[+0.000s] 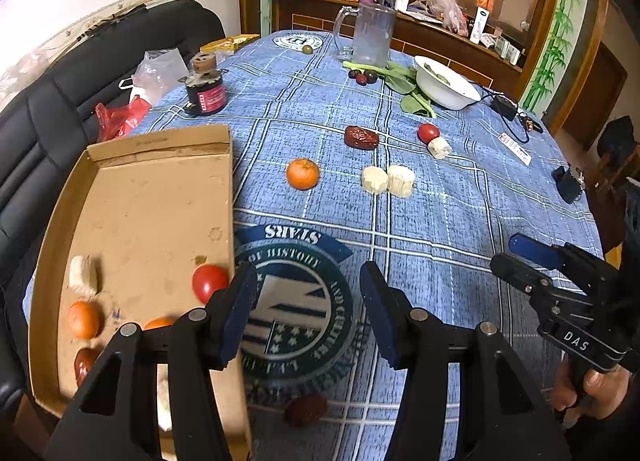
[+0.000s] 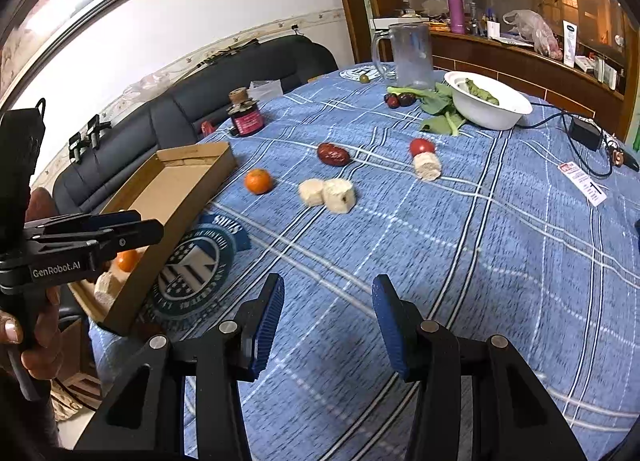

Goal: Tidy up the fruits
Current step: 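Move both tools away from tray toward fruits on the tablecloth, then grasp a tangerine with left tool while right tool grasps a red tomato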

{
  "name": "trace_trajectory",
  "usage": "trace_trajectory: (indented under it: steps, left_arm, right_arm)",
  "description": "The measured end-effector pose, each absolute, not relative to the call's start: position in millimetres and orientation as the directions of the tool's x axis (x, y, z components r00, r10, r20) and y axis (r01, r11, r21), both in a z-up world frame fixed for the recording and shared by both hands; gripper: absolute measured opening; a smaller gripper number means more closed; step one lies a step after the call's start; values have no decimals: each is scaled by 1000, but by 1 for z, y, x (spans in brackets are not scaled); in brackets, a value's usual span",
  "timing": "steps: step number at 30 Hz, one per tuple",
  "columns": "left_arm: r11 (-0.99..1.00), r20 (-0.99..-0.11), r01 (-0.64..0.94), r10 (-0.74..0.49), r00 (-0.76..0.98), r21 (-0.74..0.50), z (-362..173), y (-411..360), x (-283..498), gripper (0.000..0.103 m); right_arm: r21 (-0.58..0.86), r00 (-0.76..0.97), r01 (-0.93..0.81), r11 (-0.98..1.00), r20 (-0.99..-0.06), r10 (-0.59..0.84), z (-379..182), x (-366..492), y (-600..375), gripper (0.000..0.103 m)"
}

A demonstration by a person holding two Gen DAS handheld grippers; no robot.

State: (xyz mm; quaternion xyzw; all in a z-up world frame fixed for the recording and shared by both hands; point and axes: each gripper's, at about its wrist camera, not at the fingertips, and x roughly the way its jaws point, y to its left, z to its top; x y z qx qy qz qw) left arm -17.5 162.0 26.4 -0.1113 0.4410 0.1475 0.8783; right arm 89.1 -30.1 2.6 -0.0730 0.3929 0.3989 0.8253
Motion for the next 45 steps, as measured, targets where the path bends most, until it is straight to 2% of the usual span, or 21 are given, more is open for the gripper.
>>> trace_trajectory:
  steps: [8,15,25,31,33,34,36,37,45]
  left_arm:
    - [930,-825,-358,135,549,-86,17,176,21,52]
    - [932,-842,-355,132,524,-75,9,194,58,52]
    - [936,-872,-350,148,467,-29,-14,208,92,52]
    - [938,-888,-345,145,435,-15,-30,213,107,52]
    - [940,-899,-341,133,417,-19,-37,213,111,52]
    - [940,-902,-339,128,412,-21,-39,214,112,51]
    - [945,-899,-326,127,420,-19,-37,211,113,41]
    - [946,-897,-322,125,423,-21,-36,211,114,30]
    - [948,-878,-311,96,469,-63,-25,208,103,29]
  right_arm:
    - [159,399,-706,690,-715,574,2,131,-18,48]
    - [136,457,-658,740,-709,537,3,201,9,47]
    - [74,464,-625,777,-766,445,-30,267,55,47]
    - [69,456,-621,781,-779,431,-45,280,64,32]
    - [75,461,-622,780,-770,442,-46,281,62,32]
    - [77,461,-622,779,-768,444,-46,280,61,32]
    - [84,461,-621,779,-766,449,-45,280,60,32]
    - [89,462,-619,780,-762,454,-44,278,58,31]
    - [152,462,-636,756,-709,532,-16,243,35,31]
